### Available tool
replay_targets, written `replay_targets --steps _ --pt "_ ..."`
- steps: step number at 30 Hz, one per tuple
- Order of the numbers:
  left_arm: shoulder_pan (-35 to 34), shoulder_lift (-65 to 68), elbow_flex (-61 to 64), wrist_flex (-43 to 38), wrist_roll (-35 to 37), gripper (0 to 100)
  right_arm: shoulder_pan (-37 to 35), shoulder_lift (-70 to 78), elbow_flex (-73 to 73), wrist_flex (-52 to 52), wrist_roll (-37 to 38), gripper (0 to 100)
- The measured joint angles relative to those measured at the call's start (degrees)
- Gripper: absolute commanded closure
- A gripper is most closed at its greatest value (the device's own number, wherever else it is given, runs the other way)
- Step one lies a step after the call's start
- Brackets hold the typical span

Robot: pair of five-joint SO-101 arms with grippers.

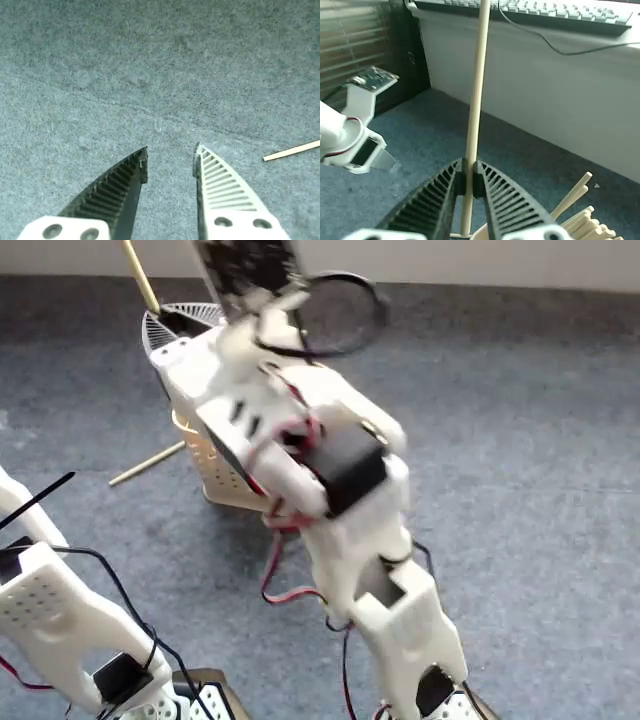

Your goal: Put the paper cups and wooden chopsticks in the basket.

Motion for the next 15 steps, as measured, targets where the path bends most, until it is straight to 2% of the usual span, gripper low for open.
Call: replay_targets --steps 7,15 --pt "-1.23 0.0 0.0 0.0 0.0 82 5.27 7.56 0.09 -0.62 -4.84 99.2" --pt "-1.58 0.0 0.0 0.0 0.0 82 5.89 12.57 0.09 -0.62 -5.36 99.2"
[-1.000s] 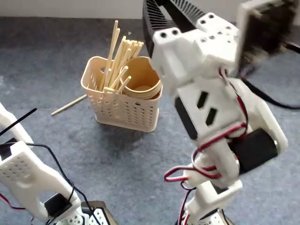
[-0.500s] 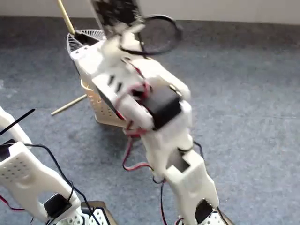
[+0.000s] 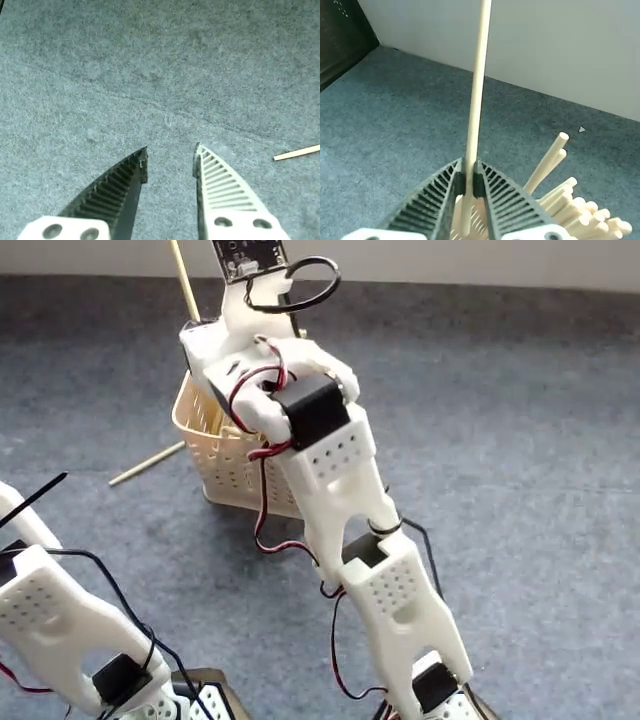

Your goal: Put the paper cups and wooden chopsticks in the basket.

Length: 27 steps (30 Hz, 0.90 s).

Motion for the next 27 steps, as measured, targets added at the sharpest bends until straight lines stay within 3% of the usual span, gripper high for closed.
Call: replay_targets --steps 6,13,18,22,27 --pt "-0.35 0.0 0.0 -0.44 -0.09 82 0.0 -2.99 0.0 -0.26 2.81 99.2" --pt "-0.35 0.0 0.0 -0.44 -0.09 82 2.73 -18.99 0.0 -4.75 6.95 99.2" --pt "-0.7 0.0 0.0 -0.44 -0.09 82 11.08 -32.26 -0.09 3.6 7.47 99.2" --pt "-1.23 0.0 0.0 -0.44 -0.09 82 11.78 -45.71 -0.18 12.66 8.7 99.2" --pt "-1.14 0.0 0.0 -0.26 -0.09 82 14.24 -61.8 -1.05 14.77 10.02 99.2"
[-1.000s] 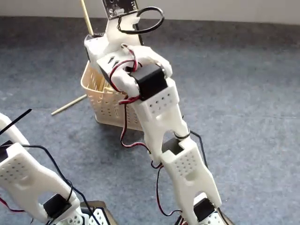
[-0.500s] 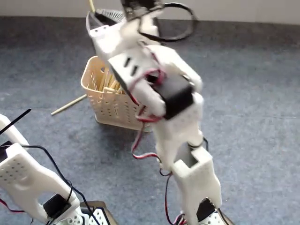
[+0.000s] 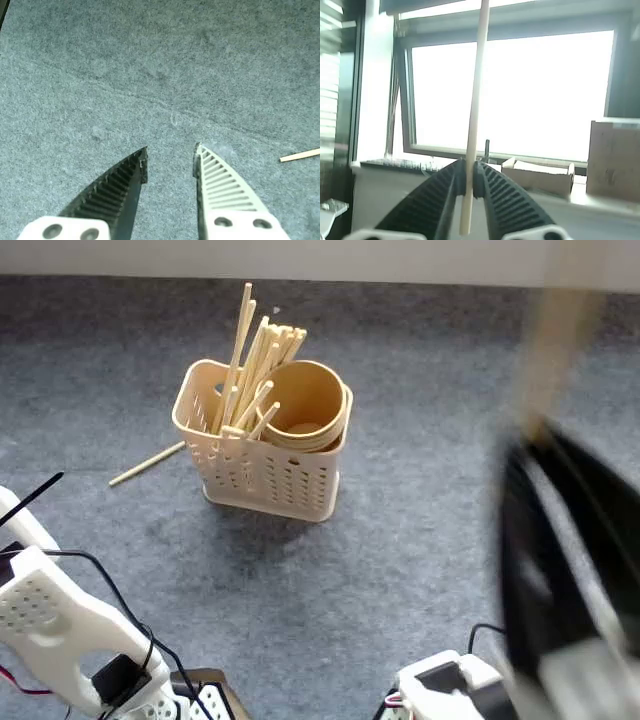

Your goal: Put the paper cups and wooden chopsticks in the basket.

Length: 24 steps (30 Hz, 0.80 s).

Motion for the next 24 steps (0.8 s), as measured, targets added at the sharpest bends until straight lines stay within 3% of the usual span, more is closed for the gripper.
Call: replay_targets --steps 6,15,19,24 --pt "-0.18 0.0 0.0 1.32 0.0 82 1.14 1.05 4.31 -0.35 -3.16 99.2" --pt "-0.26 0.0 0.0 1.32 0.0 82 1.32 31.21 1.05 -7.65 -4.66 99.2" --pt "0.0 0.0 0.0 1.32 0.0 82 1.85 37.19 1.41 -7.21 -1.85 99.2" --pt "-0.26 0.0 0.0 1.32 0.0 82 3.34 32.18 1.32 -1.41 3.78 99.3"
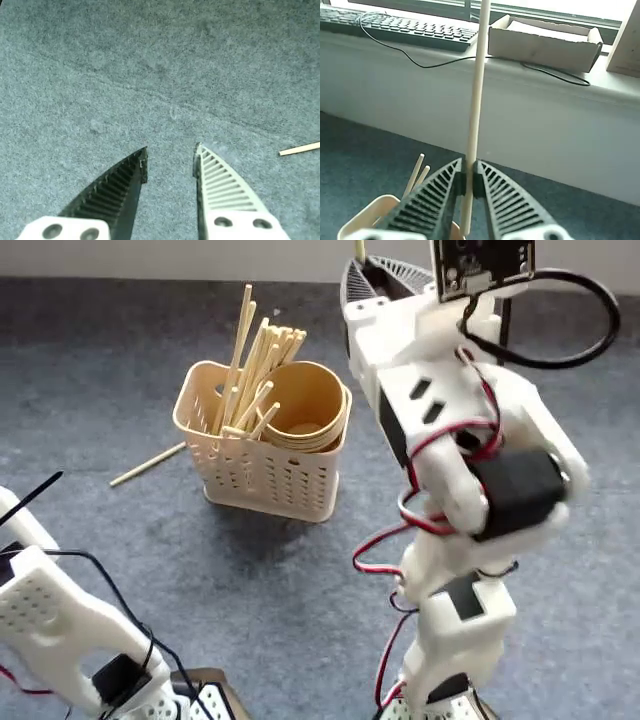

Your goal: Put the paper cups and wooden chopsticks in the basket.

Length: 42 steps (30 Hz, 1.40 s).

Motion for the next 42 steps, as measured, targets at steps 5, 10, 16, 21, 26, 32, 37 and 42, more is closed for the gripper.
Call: replay_targets --steps 5,10,16,21,26,32,37,42 --pt "0.18 0.0 0.0 0.0 0.0 82 6.15 -17.05 1.85 1.49 2.64 99.3" --pt "0.26 0.0 0.0 0.0 0.0 82 11.6 -37.36 31.82 1.49 2.64 99.3" --pt "-0.44 0.0 0.0 0.26 0.0 82 10.81 -62.59 83.96 -14.59 0.79 99.2" --pt "-0.7 0.0 0.0 1.14 0.0 82 5.71 -92.84 129.23 -42.81 0.35 99.3" --pt "-0.88 0.0 0.0 1.14 0.0 82 -3.43 -103.38 155.78 -65.67 0.26 99.3" --pt "-1.32 0.0 0.0 1.14 0.0 82 -15.3 -90.73 152.7 -73.58 0.26 99.3" --pt "-1.93 0.0 0.0 1.14 0.0 82 -19.08 -71.47 139.16 -74.02 0.26 99.3" --pt "-3.34 0.0 0.0 1.14 -0.09 82 -19.69 -56.18 125.8 -74.2 -3.16 99.3"
